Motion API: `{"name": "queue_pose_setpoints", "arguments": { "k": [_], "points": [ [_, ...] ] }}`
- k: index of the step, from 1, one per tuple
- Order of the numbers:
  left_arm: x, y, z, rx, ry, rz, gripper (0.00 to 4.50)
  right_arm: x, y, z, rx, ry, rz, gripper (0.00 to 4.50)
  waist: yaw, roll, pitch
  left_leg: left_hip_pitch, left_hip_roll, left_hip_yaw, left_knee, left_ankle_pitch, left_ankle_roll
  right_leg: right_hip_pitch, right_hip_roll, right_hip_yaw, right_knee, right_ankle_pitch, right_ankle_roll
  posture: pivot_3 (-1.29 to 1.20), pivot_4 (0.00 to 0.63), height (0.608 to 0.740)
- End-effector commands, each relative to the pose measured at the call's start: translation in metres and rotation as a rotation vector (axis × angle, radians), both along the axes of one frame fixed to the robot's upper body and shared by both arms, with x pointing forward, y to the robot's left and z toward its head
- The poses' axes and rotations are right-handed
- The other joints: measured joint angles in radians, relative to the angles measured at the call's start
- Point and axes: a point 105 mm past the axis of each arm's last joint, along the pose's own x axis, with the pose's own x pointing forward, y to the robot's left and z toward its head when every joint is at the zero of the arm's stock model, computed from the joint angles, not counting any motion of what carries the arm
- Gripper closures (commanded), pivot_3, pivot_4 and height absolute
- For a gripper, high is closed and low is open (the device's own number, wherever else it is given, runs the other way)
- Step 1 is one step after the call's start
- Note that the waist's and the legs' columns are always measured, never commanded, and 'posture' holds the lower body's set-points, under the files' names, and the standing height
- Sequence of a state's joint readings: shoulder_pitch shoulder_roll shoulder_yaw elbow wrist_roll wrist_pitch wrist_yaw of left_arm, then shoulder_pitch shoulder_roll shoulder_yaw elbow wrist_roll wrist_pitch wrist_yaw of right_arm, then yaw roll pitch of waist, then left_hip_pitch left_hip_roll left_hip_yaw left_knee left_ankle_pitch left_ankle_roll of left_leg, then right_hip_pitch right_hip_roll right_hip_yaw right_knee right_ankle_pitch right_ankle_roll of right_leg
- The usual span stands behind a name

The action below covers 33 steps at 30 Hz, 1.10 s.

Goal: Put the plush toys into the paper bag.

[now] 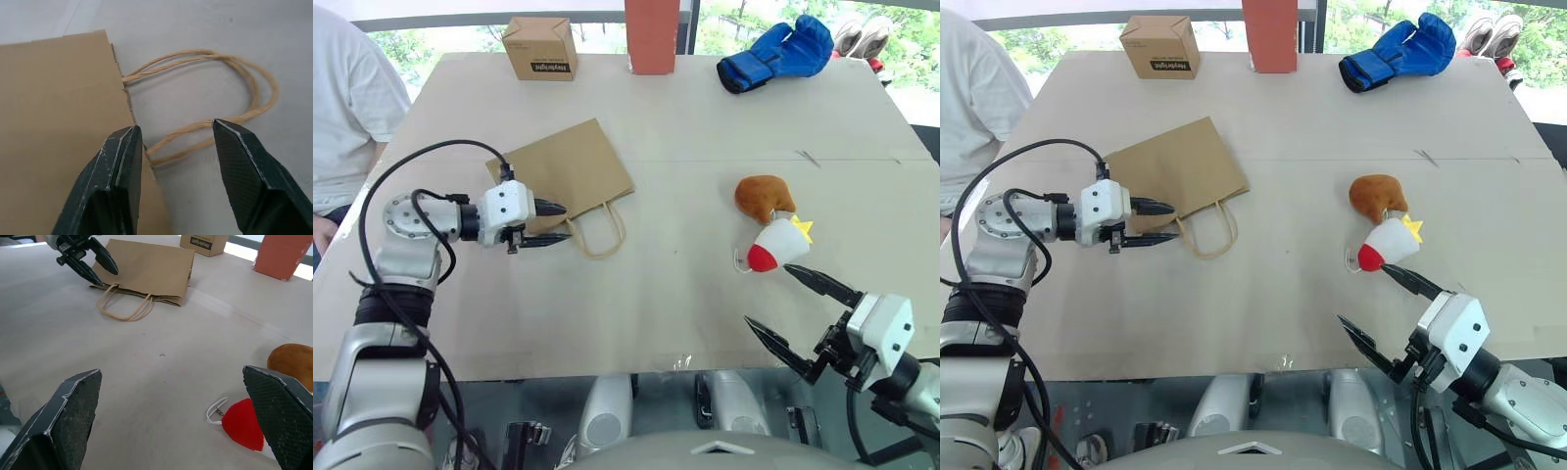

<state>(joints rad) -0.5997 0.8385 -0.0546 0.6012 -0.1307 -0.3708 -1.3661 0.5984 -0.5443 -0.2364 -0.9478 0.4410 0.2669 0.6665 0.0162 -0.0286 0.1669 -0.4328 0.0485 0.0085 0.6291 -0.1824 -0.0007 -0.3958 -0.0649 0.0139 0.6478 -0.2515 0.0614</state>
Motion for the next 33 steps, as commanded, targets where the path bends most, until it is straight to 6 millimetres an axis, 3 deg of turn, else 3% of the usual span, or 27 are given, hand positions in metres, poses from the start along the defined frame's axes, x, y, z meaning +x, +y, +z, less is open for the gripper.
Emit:
{"name": "queue_pose_setpoints", "arguments": {
  "k": [1, 10, 16, 33],
  "points": [
    [0.006, -0.006, 0.004, 0.069, -0.079, -0.061, 1.86, -0.005, 0.006, 0.011, 0.003, -0.054, 0.012, 0.00, 0.000, 0.000, 0.000, 0.000, 0.000, 0.000, 0.000, 0.000, 0.000, 0.000, 0.000, 0.000, 0.001, 0.000, 0.000, 0.00, 0.150, 0.740],
    [0.009, -0.006, 0.018, 0.107, -0.104, -0.151, 1.86, -0.007, 0.008, 0.010, 0.001, -0.057, -0.007, 0.00, -0.002, 0.000, 0.000, 0.001, 0.000, -0.001, 0.003, 0.000, 0.000, -0.001, 0.001, 0.000, 0.007, 0.000, 0.000, 0.00, 0.150, 0.740],
    [0.015, -0.008, 0.026, 0.150, -0.161, -0.172, 0.05, -0.006, 0.008, 0.010, -0.008, -0.062, -0.006, 0.00, -0.001, -0.001, 0.000, 0.001, 0.000, -0.001, 0.005, 0.000, 0.000, -0.001, 0.001, 0.000, 0.009, 0.000, 0.000, 0.00, 0.150, 0.740],
    [0.012, 0.000, 0.013, 0.220, -0.152, -0.195, 0.05, -0.006, 0.008, 0.011, -0.001, -0.060, -0.001, 0.00, -0.002, -0.001, 0.000, 0.001, 0.000, -0.001, 0.005, 0.000, 0.000, -0.001, 0.001, 0.001, 0.010, 0.000, 0.000, 0.00, 0.150, 0.740]
  ]
}}
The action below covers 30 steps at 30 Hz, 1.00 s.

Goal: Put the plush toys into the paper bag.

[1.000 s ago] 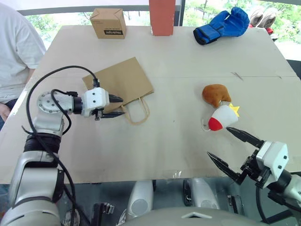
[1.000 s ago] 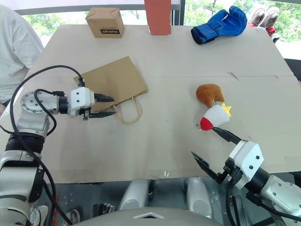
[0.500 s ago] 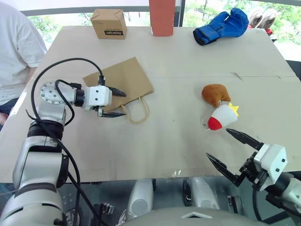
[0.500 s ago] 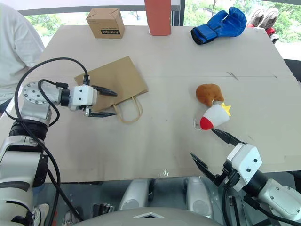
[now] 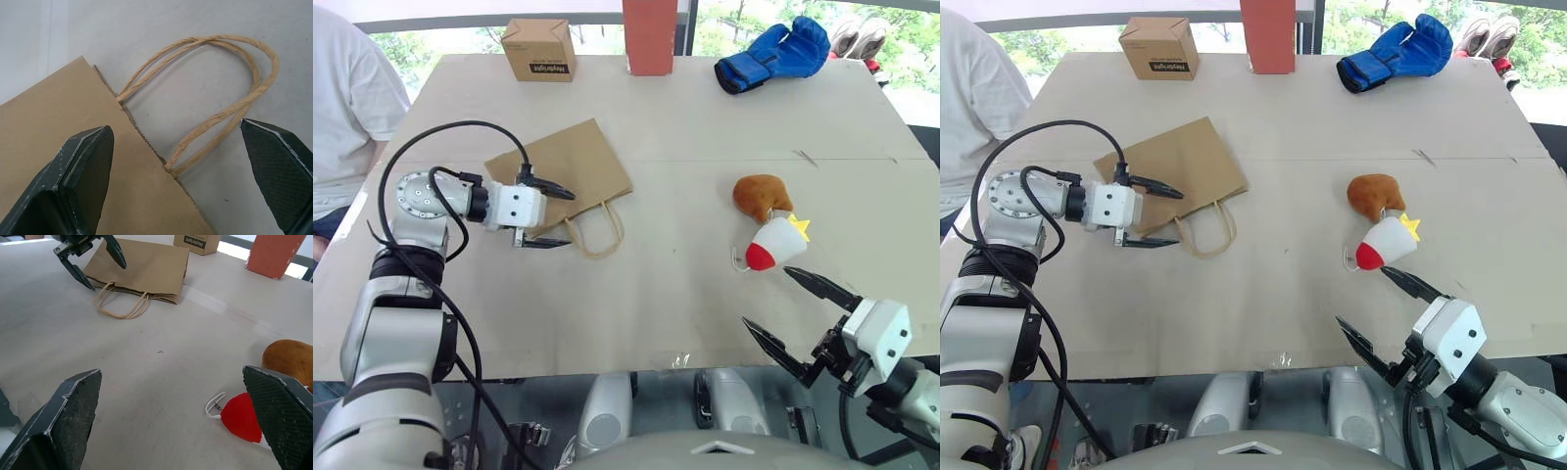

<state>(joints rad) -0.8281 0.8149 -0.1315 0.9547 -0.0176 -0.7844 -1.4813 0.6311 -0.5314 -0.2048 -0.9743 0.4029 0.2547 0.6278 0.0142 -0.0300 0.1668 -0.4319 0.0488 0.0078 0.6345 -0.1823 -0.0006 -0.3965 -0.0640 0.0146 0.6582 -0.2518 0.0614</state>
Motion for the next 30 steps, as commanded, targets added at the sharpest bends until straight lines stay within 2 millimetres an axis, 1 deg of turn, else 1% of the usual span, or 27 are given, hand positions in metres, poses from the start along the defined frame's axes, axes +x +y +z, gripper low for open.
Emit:
{"name": "queue_pose_setpoints", "arguments": {
  "k": [1, 5, 7, 10, 11, 13, 16, 17, 18, 19, 20, 21, 22, 23, 25, 27, 30],
  "points": [
    [0.003, -0.003, 0.003, 0.020, -0.042, -0.009, 0.05, -0.002, 0.005, 0.012, 0.002, -0.056, 0.026, 0.00, 0.000, 0.000, 0.000, 0.000, 0.000, 0.000, 0.000, 0.000, 0.000, 0.000, 0.000, 0.000, 0.000, 0.000, 0.000, 0.00, 0.150, 0.740],
    [0.005, -0.012, -0.007, 0.018, -0.055, -0.018, 0.05, -0.001, 0.005, 0.013, -0.001, -0.061, 0.029, 0.00, 0.002, 0.000, 0.000, 0.000, 0.000, 0.000, 0.000, 0.000, 0.000, 0.000, 0.000, 0.000, 0.000, 0.000, 0.000, 0.00, 0.150, 0.740],
    [0.008, -0.017, -0.009, -0.022, -0.053, 0.000, 0.05, -0.001, 0.005, 0.013, -0.003, -0.062, 0.031, 0.00, 0.001, 0.000, 0.000, 0.000, 0.000, 0.000, 0.000, 0.000, 0.000, 0.000, 0.000, 0.000, 0.000, 0.000, 0.000, 0.00, 0.150, 0.740],
    [0.003, -0.025, -0.014, -0.110, 0.023, 0.001, 0.80, -0.002, 0.005, 0.014, -0.004, -0.062, 0.029, 0.00, -0.001, 0.000, 0.000, 0.000, 0.000, 0.000, 0.000, 0.000, 0.000, 0.000, 0.000, 0.000, 0.000, 0.000, 0.000, 0.00, 0.150, 0.740],
    [0.001, -0.026, -0.015, -0.133, 0.044, 0.003, 1.19, -0.002, 0.005, 0.014, -0.004, -0.061, 0.028, 0.00, -0.003, 0.000, 0.000, 0.000, 0.000, 0.000, 0.000, 0.000, 0.000, 0.000, 0.000, 0.000, 0.000, 0.000, 0.000, 0.00, 0.150, 0.740],
    [-0.002, -0.028, -0.017, -0.182, 0.092, 0.014, 2.15, -0.002, 0.005, 0.013, -0.003, -0.059, 0.027, 0.00, -0.003, 0.000, 0.000, 0.000, 0.000, 0.000, 0.000, 0.000, 0.000, 0.000, 0.000, 0.001, 0.001, 0.000, 0.000, 0.00, 0.150, 0.740],
    [-0.006, -0.037, -0.016, -0.295, 0.178, 0.037, 3.34, 0.002, 0.006, 0.009, 0.002, -0.038, 0.012, 0.00, -0.002, 0.000, 0.000, 0.000, 0.001, 0.000, 0.000, 0.000, 0.000, 0.000, 0.001, 0.000, 0.001, 0.000, 0.000, 0.00, 0.150, 0.740],
    [-0.007, -0.041, -0.014, -0.344, 0.211, 0.051, 3.94, 0.004, 0.005, 0.008, 0.000, -0.035, 0.004, 0.00, -0.001, 0.000, 0.000, 0.000, 0.001, 0.000, 0.000, 0.000, 0.000, 0.000, 0.001, 0.000, 0.001, 0.000, 0.000, 0.00, 0.150, 0.740],
    [-0.006, -0.052, -0.007, -0.470, 0.283, 0.088, 3.94, 0.010, 0.004, 0.006, -0.006, -0.032, -0.025, 0.00, 0.001, 0.000, 0.000, 0.000, 0.001, 0.000, 0.001, 0.000, 0.000, 0.000, 0.000, 0.000, 0.002, 0.000, 0.000, 0.00, 0.150, 0.740],
    [-0.006, -0.060, -0.002, -0.550, 0.341, 0.111, 4.23, 0.014, 0.004, 0.005, -0.011, -0.031, -0.045, 0.00, 0.001, 0.000, 0.000, 0.000, 0.001, 0.000, 0.001, 0.000, 0.000, 0.000, 0.000, 0.001, 0.002, 0.000, 0.000, 0.00, 0.150, 0.740],
    [-0.008, -0.067, 0.003, -0.618, 0.398, 0.128, 4.23, 0.017, 0.004, 0.003, -0.010, -0.019, -0.053, 0.00, 0.000, 0.000, 0.000, 0.000, 0.001, -0.001, 0.002, 0.000, 0.000, 0.000, 0.000, 0.000, 0.002, 0.000, 0.000, 0.00, 0.150, 0.740],
    [-0.013, -0.077, 0.010, -0.718, 0.496, 0.150, 4.23, 0.024, 0.004, -0.001, -0.003, 0.000, -0.064, 0.00, -0.001, -0.001, 0.000, 0.000, 0.001, -0.001, 0.003, 0.000, 0.000, 0.000, 0.000, 0.000, 0.002, 0.000, 0.000, 0.00, 0.150, 0.740],
    [-0.017, -0.083, 0.014, -0.770, 0.564, 0.163, 4.50, 0.029, 0.005, -0.004, 0.002, 0.014, -0.068, 0.39, -0.002, -0.001, 0.000, 0.000, 0.001, -0.001, 0.003, 0.000, 0.000, 0.000, 0.000, 0.001, 0.002, 0.000, 0.000, 0.00, 0.150, 0.740],
    [-0.024, -0.091, 0.019, -0.840, 0.662, 0.175, 4.50, 0.035, 0.006, -0.007, 0.041, 0.050, -0.078, 0.67, -0.003, -0.001, 0.000, 0.000, 0.001, -0.001, 0.003, 0.000, 0.000, 0.001, 0.000, 0.001, 0.002, 0.000, 0.000, 0.00, 0.150, 0.740],
    [-0.034, -0.106, 0.030, -0.958, 0.804, 0.194, 4.50, 0.048, 0.019, -0.010, 0.048, 0.063, -0.023, 1.55, -0.008, -0.001, 0.000, 0.000, 0.002, -0.001, 0.003, 0.000, 0.000, 0.001, 0.001, 0.000, 0.003, 0.000, 0.000, 0.00, 0.150, 0.740],
    [-0.042, -0.117, 0.034, -1.019, 0.874, 0.205, 4.50, 0.065, 0.030, -0.013, 0.058, 0.067, -0.004, 2.58, -0.013, -0.001, 0.000, 0.001, 0.003, -0.001, 0.004, 0.000, 0.000, 0.000, 0.002, 0.000, 0.003, 0.000, 0.000, 0.00, 0.150, 0.740],
    [-0.045, -0.124, 0.039, -1.111, 0.927, 0.236, 4.50, 0.087, 0.049, -0.021, 0.038, 0.080, 0.049, 4.13, -0.021, -0.001, 0.000, 0.001, 0.004, -0.002, 0.003, 0.000, 0.000, 0.000, 0.004, 0.000, 0.004, 0.000, 0.000, 0.00, 0.150, 0.740]
  ]
}}
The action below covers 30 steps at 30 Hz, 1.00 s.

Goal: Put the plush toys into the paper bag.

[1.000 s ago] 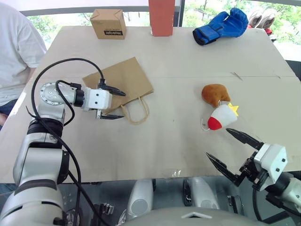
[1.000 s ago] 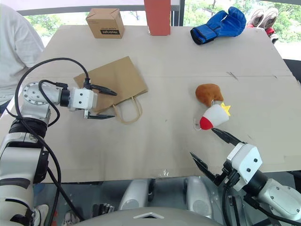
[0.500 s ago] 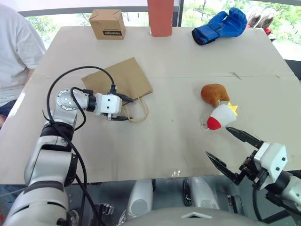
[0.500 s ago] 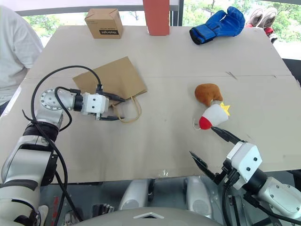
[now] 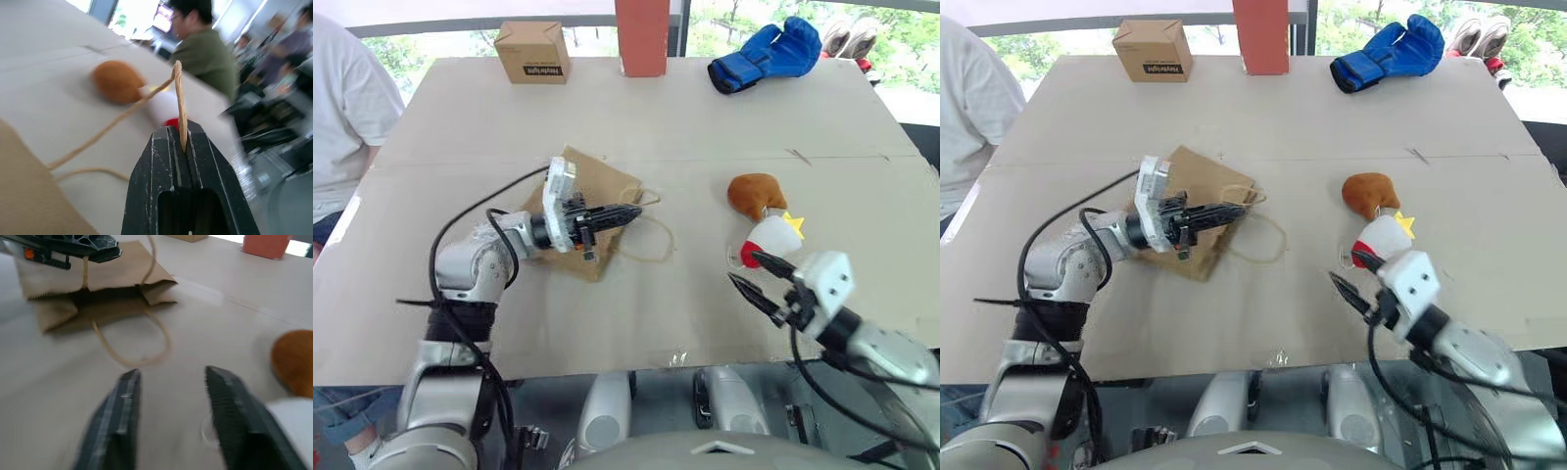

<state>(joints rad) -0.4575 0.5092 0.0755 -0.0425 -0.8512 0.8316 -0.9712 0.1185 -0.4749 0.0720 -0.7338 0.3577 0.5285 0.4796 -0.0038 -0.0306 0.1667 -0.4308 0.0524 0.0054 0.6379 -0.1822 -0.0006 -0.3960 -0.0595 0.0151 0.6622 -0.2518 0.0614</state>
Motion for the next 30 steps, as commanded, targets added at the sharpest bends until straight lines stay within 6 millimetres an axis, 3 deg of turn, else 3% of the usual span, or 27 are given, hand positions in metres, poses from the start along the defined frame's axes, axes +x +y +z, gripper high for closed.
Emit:
{"name": "queue_pose_setpoints", "arguments": {
  "k": [1, 8, 17, 22, 23, 25, 30],
  "points": [
    [-0.006, -0.005, 0.015, -0.085, 0.033, 0.039, 4.50, 0.019, 0.021, -0.009, -0.020, 0.022, 0.065, 4.45, -0.006, 0.000, 0.000, 0.000, 0.000, -0.001, 0.000, 0.000, 0.000, 0.000, 0.001, 0.000, 0.000, 0.000, 0.000, 0.00, 0.150, 0.740],
    [-0.018, -0.016, 0.019, -0.104, 0.014, 0.043, 4.50, 0.046, 0.068, -0.016, -0.045, 0.046, 0.299, 4.45, -0.010, 0.001, 0.001, -0.001, 0.001, -0.003, -0.001, 0.000, 0.000, 0.000, 0.006, 0.003, 0.000, 0.002, 0.003, 0.00, 0.150, 0.740],
    [-0.007, -0.020, 0.034, -0.063, -0.118, 0.028, 4.50, 0.071, 0.139, -0.031, -0.006, 0.108, 0.551, 4.45, -0.010, 0.001, 0.001, -0.001, 0.001, -0.006, -0.001, 0.000, 0.000, 0.000, 0.009, 0.003, -0.001, 0.002, 0.002, 0.00, 0.150, 0.740],
    [0.004, -0.015, 0.049, -0.051, -0.208, 0.104, 4.50, 0.082, 0.156, -0.051, -0.027, 0.127, 0.531, 4.45, -0.010, 0.001, 0.001, -0.001, 0.001, -0.006, -0.002, 0.000, -0.001, 0.000, 0.009, 0.003, -0.001, 0.003, 0.003, 0.00, 0.150, 0.740],
    [0.018, -0.007, 0.058, -0.031, -0.266, 0.225, 4.50, 0.089, 0.158, -0.058, -0.040, 0.132, 0.475, 4.45, -0.011, 0.001, 0.001, -0.001, 0.001, -0.006, -0.002, 0.000, -0.001, 0.000, 0.009, 0.003, -0.001, 0.003, 0.003, 0.00, 0.150, 0.740],
    [0.028, 0.007, 0.087, -0.151, -0.416, 0.372, 4.50, 0.105, 0.158, -0.067, -0.056, 0.143, 0.348, 4.45, -0.012, 0.001, 0.001, 0.000, 0.001, -0.006, -0.002, 0.000, -0.001, 0.000, 0.009, 0.003, 0.000, 0.003, 0.003, 0.00, 0.150, 0.740],
    [0.042, 0.021, 0.109, -0.155, -0.455, 0.492, 4.50, 0.131, 0.156, -0.065, -0.052, 0.127, 0.155, 4.45, -0.014, 0.001, 0.001, 0.003, 0.002, -0.011, -0.003, 0.003, -0.004, 0.000, 0.013, 0.004, 0.001, 0.006, -0.002, 0.00, 0.150, 0.740]
  ]
}}
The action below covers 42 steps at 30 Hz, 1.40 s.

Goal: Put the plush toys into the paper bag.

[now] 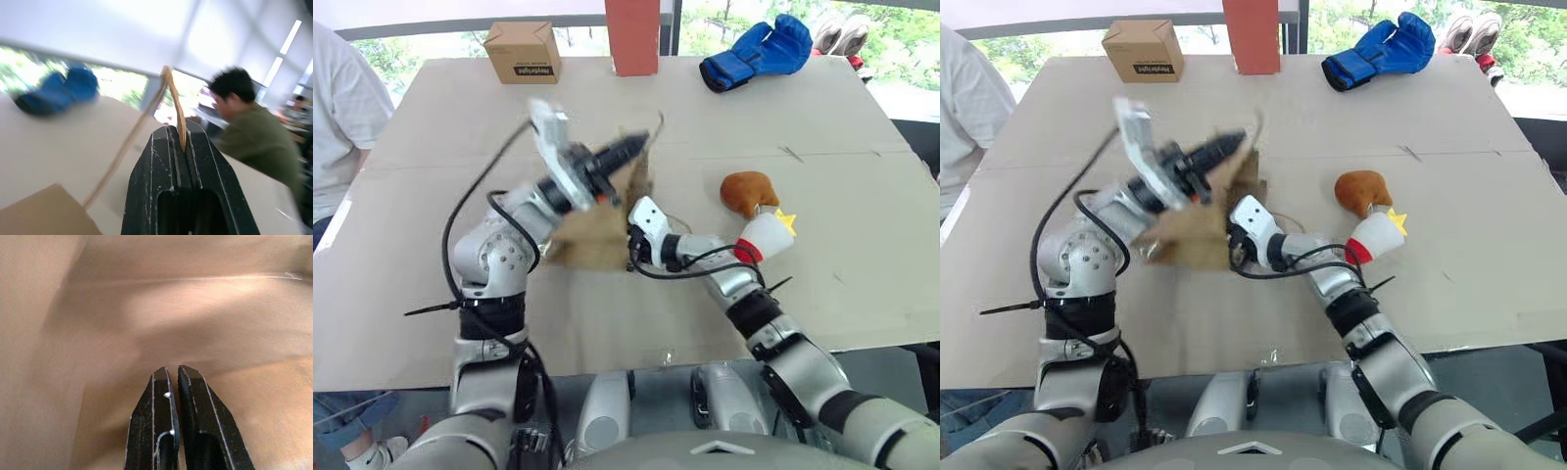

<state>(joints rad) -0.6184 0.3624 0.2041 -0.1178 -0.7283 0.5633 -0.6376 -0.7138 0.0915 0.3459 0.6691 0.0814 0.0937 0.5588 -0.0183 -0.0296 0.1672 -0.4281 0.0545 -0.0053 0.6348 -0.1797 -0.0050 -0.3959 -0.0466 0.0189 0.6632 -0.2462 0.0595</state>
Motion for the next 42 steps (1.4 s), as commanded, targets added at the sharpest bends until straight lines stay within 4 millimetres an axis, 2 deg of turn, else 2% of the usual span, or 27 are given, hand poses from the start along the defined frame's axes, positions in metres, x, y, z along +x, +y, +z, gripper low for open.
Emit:
{"name": "queue_pose_setpoints", "arguments": {
  "k": [1, 7, 10, 13, 14, 18, 19, 21, 23, 24, 26, 29, 30, 32, 36, 38, 40, 42],
  "points": [
    [0.000, 0.010, 0.022, -0.042, -0.056, 0.038, 4.50, 0.018, -0.012, -0.013, -0.056, 0.000, -0.141, 4.45, 0.000, 0.000, 0.000, 0.000, 0.000, 0.000, 0.000, 0.000, 0.000, 0.000, 0.000, 0.000, 0.000, 0.000, 0.000, 0.00, 0.150, 0.740],
    [-0.015, 0.008, 0.009, 0.005, -0.050, -0.027, 4.50, 0.024, -0.011, 0.006, -0.004, -0.086, -0.159, 4.45, 0.003, 0.000, 0.000, -0.002, 0.000, 0.000, 0.000, 0.000, 0.000, 0.000, 0.000, 0.001, -0.001, 0.000, 0.000, 0.00, 0.150, 0.740],
    [-0.020, 0.009, -0.005, 0.050, -0.045, -0.053, 4.50, 0.030, -0.027, 0.023, 0.058, -0.089, -0.209, 4.45, 0.004, 0.001, 0.001, -0.002, 0.000, 0.000, 0.000, 0.000, 0.000, -0.001, 0.000, 0.000, -0.001, 0.000, 0.000, 0.00, 0.150, 0.740],
    [-0.016, 0.015, -0.014, 0.069, -0.026, -0.060, 4.50, 0.025, -0.044, 0.044, 0.129, -0.110, -0.230, 3.58, 0.008, 0.001, 0.001, -0.004, 0.000, -0.001, 0.000, 0.000, 0.000, -0.001, 0.000, 0.000, -0.002, 0.000, 0.000, 0.00, 0.150, 0.740],
    [-0.015, 0.017, -0.015, 0.071, -0.023, -0.066, 4.50, 0.020, -0.048, 0.049, 0.127, -0.125, -0.228, 3.07, 0.007, 0.001, 0.001, -0.004, 0.000, -0.001, 0.000, 0.000, 0.000, -0.001, 0.000, 0.000, -0.002, 0.000, 0.000, 0.00, 0.150, 0.740],
    [-0.009, 0.023, -0.025, 0.092, -0.003, -0.122, 4.50, -0.013, -0.076, 0.073, 0.105, -0.181, -0.237, 1.35, -0.001, 0.002, 0.002, -0.004, 0.000, 0.000, -0.002, 0.000, 0.000, -0.002, 0.000, 0.000, -0.002, 0.000, 0.000, 0.00, 0.150, 0.740],
    [-0.009, 0.024, -0.027, 0.096, 0.001, -0.141, 4.50, -0.023, -0.080, 0.081, 0.137, -0.163, -0.225, 1.07, 0.001, 0.004, 0.003, -0.004, 0.000, 0.000, -0.002, 0.000, 0.000, -0.003, 0.000, 0.000, -0.002, 0.000, 0.000, 0.00, 0.150, 0.740],
    [-0.008, 0.024, -0.027, 0.091, 0.011, -0.185, 4.50, -0.044, -0.091, 0.101, 0.221, -0.122, -0.204, 1.07, 0.003, 0.004, 0.003, -0.004, 0.000, 0.000, -0.004, 0.000, 0.000, -0.004, 0.000, 0.000, -0.002, 0.000, -0.001, 0.00, 0.150, 0.740],
    [-0.007, 0.025, -0.027, 0.085, 0.015, -0.208, 4.50, -0.055, -0.101, 0.109, 0.230, -0.109, -0.217, 1.07, 0.002, 0.004, 0.003, -0.005, 0.000, 0.000, -0.005, 0.000, 0.000, -0.004, 0.000, 0.000, -0.002, 0.000, -0.001, 0.00, 0.150, 0.740],
    [-0.006, 0.025, -0.026, 0.083, 0.014, -0.215, 4.50, -0.059, -0.117, 0.106, 0.145, -0.141, -0.281, 1.07, 0.002, 0.004, 0.003, -0.005, 0.000, 0.000, -0.004, 0.000, 0.000, -0.004, 0.000, 0.000, -0.002, 0.000, -0.001, 0.00, 0.150, 0.740],
    [-0.005, 0.025, -0.026, 0.082, 0.012, -0.223, 4.50, -0.065, -0.136, 0.104, 0.039, -0.178, -0.357, 1.07, 0.007, 0.004, 0.003, -0.005, 0.000, 0.000, -0.004, 0.000, 0.000, -0.004, 0.000, 0.000, -0.003, -0.002, -0.004, 0.00, 0.150, 0.740],
    [-0.003, 0.022, -0.026, 0.081, 0.017, -0.238, 4.50, -0.073, -0.190, 0.075, -0.179, -0.077, -0.608, 1.07, 0.012, 0.004, 0.003, -0.005, -0.001, 0.001, -0.004, 0.000, 0.000, -0.004, -0.002, 0.000, -0.005, -0.003, -0.004, 0.00, 0.150, 0.740],
    [-0.003, 0.021, -0.026, 0.081, 0.016, -0.243, 4.50, -0.075, -0.200, 0.068, -0.203, -0.034, -0.657, 1.07, 0.012, 0.004, 0.003, -0.005, -0.001, 0.002, -0.004, 0.000, 0.000, -0.004, -0.003, 0.000, -0.006, -0.003, -0.004, 0.00, 0.150, 0.740],
    [-0.002, 0.017, -0.025, 0.066, 0.014, -0.245, 4.50, -0.070, -0.217, 0.045, -0.218, 0.104, -0.781, 1.07, 0.007, 0.003, 0.003, -0.006, -0.001, 0.002, -0.004, 0.000, 0.000, -0.004, -0.003, 0.001, -0.006, -0.002, -0.004, 0.00, 0.150, 0.740],
    [-0.004, 0.012, -0.025, 0.057, 0.012, -0.257, 4.50, -0.062, -0.237, 0.008, -0.379, 0.191, -0.873, 1.07, 0.002, 0.003, 0.003, -0.004, -0.001, 0.002, -0.004, 0.000, 0.000, -0.004, -0.002, 0.001, -0.005, -0.002, -0.004, 0.00, 0.150, 0.740],
    [-0.005, 0.010, -0.025, 0.051, 0.010, -0.262, 4.50, -0.064, -0.241, -0.002, -0.445, 0.193, -0.864, 1.61, 0.006, 0.003, 0.002, -0.004, -0.001, 0.002, -0.004, 0.000, 0.000, -0.004, -0.002, 0.001, -0.005, -0.003, -0.004, 0.00, 0.150, 0.740],
    [-0.007, 0.009, -0.024, 0.036, 0.017, -0.270, 4.50, -0.065, -0.239, 0.000, -0.378, 0.201, -0.873, 2.19, 0.010, 0.000, 0.001, -0.005, -0.001, 0.002, -0.004, 0.000, 0.000, -0.003, -0.002, 0.000, -0.006, -0.003, -0.004, 0.00, 0.150, 0.740],
    [-0.010, 0.008, -0.025, 0.031, 0.026, -0.286, 4.50, -0.066, -0.240, 0.006, -0.357, 0.170, -0.870, 3.10, 0.012, -0.001, 0.000, -0.005, -0.001, 0.001, -0.003, 0.000, 0.000, -0.002, -0.002, 0.000, -0.008, -0.003, -0.004, 0.00, 0.150, 0.740]
  ]
}}
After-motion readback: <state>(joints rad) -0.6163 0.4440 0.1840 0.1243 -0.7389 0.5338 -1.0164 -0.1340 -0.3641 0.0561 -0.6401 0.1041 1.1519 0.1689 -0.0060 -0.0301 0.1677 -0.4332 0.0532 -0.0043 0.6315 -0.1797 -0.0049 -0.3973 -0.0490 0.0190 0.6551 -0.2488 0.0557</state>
